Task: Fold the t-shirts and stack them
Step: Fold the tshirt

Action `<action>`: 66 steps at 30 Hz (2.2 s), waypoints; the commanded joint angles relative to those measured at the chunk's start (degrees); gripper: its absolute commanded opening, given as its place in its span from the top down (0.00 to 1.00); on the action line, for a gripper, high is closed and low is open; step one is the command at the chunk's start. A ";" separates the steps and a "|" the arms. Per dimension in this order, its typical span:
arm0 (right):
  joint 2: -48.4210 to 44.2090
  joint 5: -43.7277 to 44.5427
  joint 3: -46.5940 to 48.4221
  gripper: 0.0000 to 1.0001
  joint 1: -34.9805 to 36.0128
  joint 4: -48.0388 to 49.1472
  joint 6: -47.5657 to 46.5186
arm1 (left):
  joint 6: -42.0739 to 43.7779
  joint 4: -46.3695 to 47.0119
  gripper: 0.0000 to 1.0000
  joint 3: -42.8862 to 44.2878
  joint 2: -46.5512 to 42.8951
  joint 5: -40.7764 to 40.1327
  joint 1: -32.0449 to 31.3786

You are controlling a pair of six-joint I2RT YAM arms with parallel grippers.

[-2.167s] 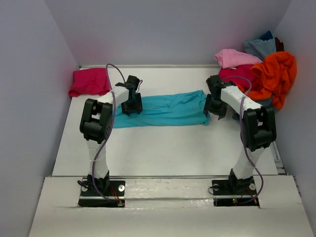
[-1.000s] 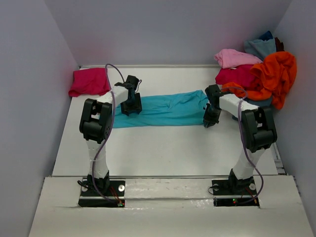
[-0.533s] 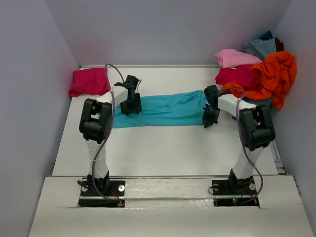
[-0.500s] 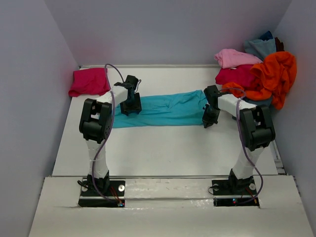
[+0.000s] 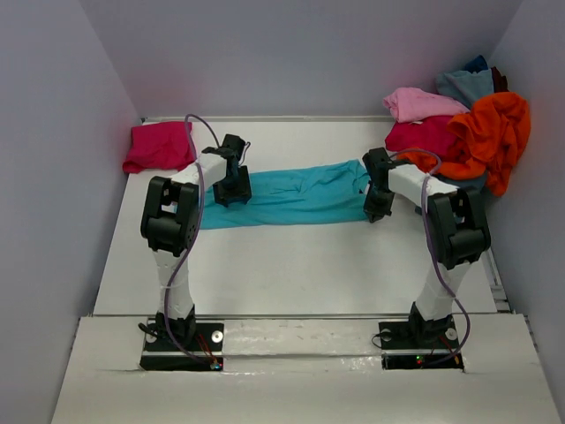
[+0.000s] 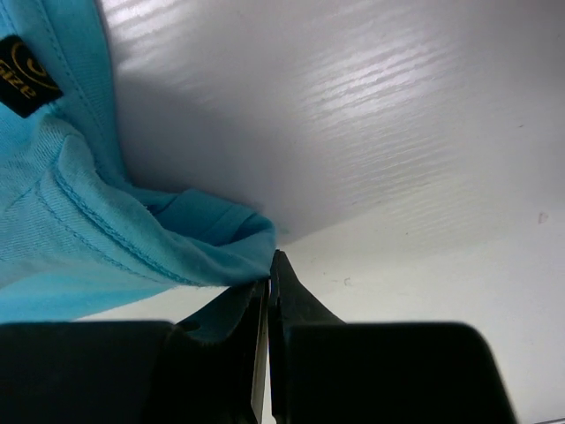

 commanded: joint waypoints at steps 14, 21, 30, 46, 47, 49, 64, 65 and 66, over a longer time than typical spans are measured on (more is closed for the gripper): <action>3.74 8.41 9.03 0.93 -3.36 -3.41 -2.25 | 1.00 -2.89 0.30 -1.09 1.01 -1.30 1.48; 4.09 9.03 14.30 0.93 -5.30 -5.96 -1.82 | 1.09 -2.80 0.30 -1.53 0.66 -1.13 1.49; 3.04 10.70 21.51 0.93 -5.30 -9.74 -3.40 | 1.00 -2.54 0.30 -1.71 0.57 -1.13 1.49; -4.25 7.36 12.03 0.63 -5.30 -8.51 -4.10 | 1.17 -2.72 0.30 -1.62 1.09 -1.04 1.49; -5.13 7.10 11.07 0.49 -5.30 -8.42 -4.01 | 1.09 -2.72 0.30 -1.62 1.09 -1.13 1.49; -5.75 6.66 10.62 0.38 -5.30 -8.86 -3.92 | 1.17 -2.80 0.30 -1.71 1.09 -1.21 1.49; 0.57 -11.43 10.79 0.36 -3.99 -1.57 -2.17 | 0.73 -3.16 0.30 -5.31 -2.15 -3.67 3.06; 0.75 -12.23 11.05 0.36 -3.98 -1.22 -2.08 | 0.73 -3.07 0.29 -5.57 -2.33 -3.76 3.07; 1.01 -13.54 11.84 0.36 -3.11 -0.87 -1.99 | 0.65 -2.98 0.29 -6.01 -2.59 -3.85 3.59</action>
